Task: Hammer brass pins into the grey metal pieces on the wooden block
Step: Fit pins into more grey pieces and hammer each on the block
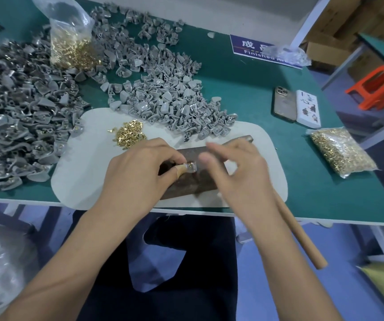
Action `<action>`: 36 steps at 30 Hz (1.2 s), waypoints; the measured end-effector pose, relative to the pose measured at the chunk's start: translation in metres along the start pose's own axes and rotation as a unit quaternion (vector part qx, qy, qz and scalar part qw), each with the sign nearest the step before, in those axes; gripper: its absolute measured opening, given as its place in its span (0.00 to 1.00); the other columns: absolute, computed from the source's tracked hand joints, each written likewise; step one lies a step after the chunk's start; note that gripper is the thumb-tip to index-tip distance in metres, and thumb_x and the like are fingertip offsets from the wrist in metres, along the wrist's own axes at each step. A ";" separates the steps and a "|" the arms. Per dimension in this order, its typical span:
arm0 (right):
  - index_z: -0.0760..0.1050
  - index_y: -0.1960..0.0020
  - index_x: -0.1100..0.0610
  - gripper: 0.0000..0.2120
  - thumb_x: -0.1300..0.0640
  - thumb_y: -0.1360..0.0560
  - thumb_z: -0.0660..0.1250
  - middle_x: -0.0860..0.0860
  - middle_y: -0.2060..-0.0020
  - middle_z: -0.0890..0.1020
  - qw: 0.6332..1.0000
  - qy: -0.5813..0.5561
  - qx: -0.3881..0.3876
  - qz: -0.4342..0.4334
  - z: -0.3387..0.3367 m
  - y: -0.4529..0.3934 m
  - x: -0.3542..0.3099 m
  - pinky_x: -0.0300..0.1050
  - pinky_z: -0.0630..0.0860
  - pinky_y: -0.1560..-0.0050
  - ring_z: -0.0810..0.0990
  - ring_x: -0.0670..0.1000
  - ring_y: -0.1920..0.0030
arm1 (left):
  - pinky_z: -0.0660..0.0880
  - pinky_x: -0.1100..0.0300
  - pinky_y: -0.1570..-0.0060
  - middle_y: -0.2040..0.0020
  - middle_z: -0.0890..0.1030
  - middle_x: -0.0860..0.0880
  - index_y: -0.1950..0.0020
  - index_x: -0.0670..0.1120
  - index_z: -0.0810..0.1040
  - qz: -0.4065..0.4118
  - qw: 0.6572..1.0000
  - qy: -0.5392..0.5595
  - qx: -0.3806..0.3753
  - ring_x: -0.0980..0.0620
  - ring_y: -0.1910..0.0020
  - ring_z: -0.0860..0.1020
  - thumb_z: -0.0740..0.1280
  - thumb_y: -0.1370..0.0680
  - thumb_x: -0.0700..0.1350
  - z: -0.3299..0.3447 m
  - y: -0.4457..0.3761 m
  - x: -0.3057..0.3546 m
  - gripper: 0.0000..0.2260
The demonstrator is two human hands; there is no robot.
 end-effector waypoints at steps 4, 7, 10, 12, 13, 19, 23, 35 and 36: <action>0.79 0.40 0.52 0.15 0.43 0.19 0.66 0.54 0.45 0.78 0.960 0.225 0.020 0.163 -0.033 -0.001 0.064 0.57 0.74 0.44 0.74 0.58 0.41 | 0.68 0.62 0.62 0.57 0.79 0.62 0.54 0.62 0.83 -0.006 1.000 0.007 0.004 0.61 0.53 0.74 0.72 0.25 0.57 -0.002 0.001 0.000 0.02; 0.72 0.37 0.58 0.17 0.46 0.17 0.63 0.58 0.41 0.75 0.932 0.271 -0.102 0.219 -0.020 0.005 0.088 0.58 0.73 0.46 0.74 0.63 0.40 | 0.69 0.60 0.62 0.58 0.79 0.62 0.55 0.62 0.83 -0.003 1.000 0.007 0.001 0.60 0.54 0.75 0.73 0.25 0.58 -0.003 -0.001 -0.001 0.02; 0.71 0.39 0.58 0.13 0.49 0.15 0.58 0.57 0.42 0.74 0.934 0.282 -0.107 0.194 -0.023 0.001 0.085 0.58 0.73 0.51 0.76 0.65 0.45 | 0.72 0.57 0.60 0.57 0.79 0.63 0.54 0.62 0.83 0.000 1.000 -0.003 -0.004 0.59 0.52 0.75 0.72 0.26 0.60 -0.003 -0.003 -0.002 0.05; 0.71 0.44 0.53 0.10 0.48 0.15 0.55 0.52 0.47 0.77 0.950 0.242 -0.098 0.171 -0.031 -0.001 0.080 0.56 0.73 0.56 0.77 0.60 0.53 | 0.73 0.56 0.59 0.57 0.79 0.63 0.54 0.62 0.83 0.003 1.000 -0.003 -0.002 0.59 0.51 0.75 0.71 0.25 0.60 -0.003 -0.002 -0.002 0.04; 0.70 0.47 0.50 0.10 0.47 0.14 0.54 0.49 0.51 0.79 0.964 0.184 -0.098 0.162 -0.034 -0.001 0.077 0.53 0.73 0.59 0.77 0.55 0.57 | 0.73 0.56 0.60 0.57 0.78 0.63 0.54 0.62 0.83 0.004 1.000 -0.001 0.000 0.59 0.52 0.74 0.72 0.25 0.59 -0.002 -0.002 -0.002 0.04; 0.75 0.51 0.49 0.13 0.47 0.14 0.56 0.42 0.69 0.75 0.974 -0.075 -0.150 0.152 -0.035 0.009 0.041 0.37 0.65 0.70 0.67 0.44 0.72 | 0.71 0.58 0.60 0.57 0.79 0.60 0.53 0.59 0.84 0.011 1.000 0.021 0.002 0.57 0.53 0.75 0.73 0.24 0.55 0.003 -0.006 0.000 0.02; 0.74 0.50 0.51 0.16 0.43 0.15 0.54 0.42 0.67 0.75 0.974 0.007 -0.207 0.090 -0.028 0.018 0.017 0.44 0.67 0.64 0.69 0.45 0.69 | 0.69 0.60 0.63 0.59 0.79 0.61 0.54 0.60 0.85 0.011 1.000 0.004 0.006 0.57 0.54 0.74 0.74 0.25 0.55 0.001 -0.009 -0.002 0.02; 0.69 0.55 0.44 0.16 0.38 0.16 0.49 0.51 0.69 0.74 0.985 0.047 -0.151 0.069 -0.015 0.034 0.008 0.55 0.73 0.64 0.72 0.52 0.68 | 0.68 0.59 0.64 0.61 0.78 0.63 0.53 0.62 0.85 0.026 0.999 -0.028 0.020 0.56 0.53 0.76 0.73 0.27 0.59 -0.002 -0.010 -0.002 0.05; 0.68 0.55 0.44 0.16 0.38 0.17 0.49 0.51 0.70 0.74 0.985 0.050 -0.152 0.071 -0.014 0.035 0.011 0.55 0.73 0.65 0.71 0.52 0.69 | 0.67 0.59 0.65 0.61 0.77 0.63 0.53 0.62 0.85 0.028 0.999 -0.028 0.021 0.56 0.53 0.76 0.73 0.27 0.59 -0.003 -0.009 -0.001 0.05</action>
Point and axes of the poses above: each hand's wrist, its own y-axis away from the middle knuckle, its own z-axis out of the palm, x = y × z, the point moved 7 cm from there along -y, towards the middle knuckle
